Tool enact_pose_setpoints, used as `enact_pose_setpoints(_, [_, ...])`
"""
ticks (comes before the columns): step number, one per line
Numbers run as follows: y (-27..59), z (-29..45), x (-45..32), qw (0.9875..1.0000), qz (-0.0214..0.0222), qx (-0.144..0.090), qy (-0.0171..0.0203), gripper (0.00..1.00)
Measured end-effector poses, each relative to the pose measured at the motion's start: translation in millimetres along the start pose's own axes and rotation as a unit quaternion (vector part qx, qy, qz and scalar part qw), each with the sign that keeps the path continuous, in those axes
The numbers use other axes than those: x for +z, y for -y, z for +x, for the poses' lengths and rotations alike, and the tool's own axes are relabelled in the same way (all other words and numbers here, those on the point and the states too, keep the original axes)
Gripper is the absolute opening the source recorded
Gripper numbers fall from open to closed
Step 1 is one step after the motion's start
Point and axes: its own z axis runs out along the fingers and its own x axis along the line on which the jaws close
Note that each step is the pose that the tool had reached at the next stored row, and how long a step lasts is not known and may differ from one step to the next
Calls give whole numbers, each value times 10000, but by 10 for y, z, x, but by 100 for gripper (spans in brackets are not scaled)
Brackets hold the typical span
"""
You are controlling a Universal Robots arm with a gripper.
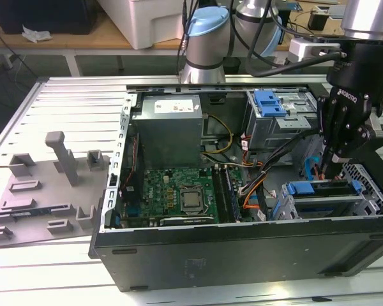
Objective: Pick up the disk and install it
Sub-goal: 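Insert the second disk wire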
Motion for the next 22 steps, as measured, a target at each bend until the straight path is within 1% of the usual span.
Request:
enact_pose_setpoints(1, [0,0,0,10000,-1,0,7,16])
enact_pose_setpoints(4, [0,0,0,10000,-3,0,40,16])
enact_pose_setpoints(7, [0,0,1,10000,-4,0,64,16])
enact_pose_setpoints(12, [0,1,0,10000,-4,0,69,16])
enact_pose_setpoints(16, [0,5,2,10000,-6,1,94,16])
enact_pose_setpoints(21, [2,37,10,9999,-14,18,154,16])
enact_pose_setpoints(22, [3,42,12,9999,-17,23,170,16])
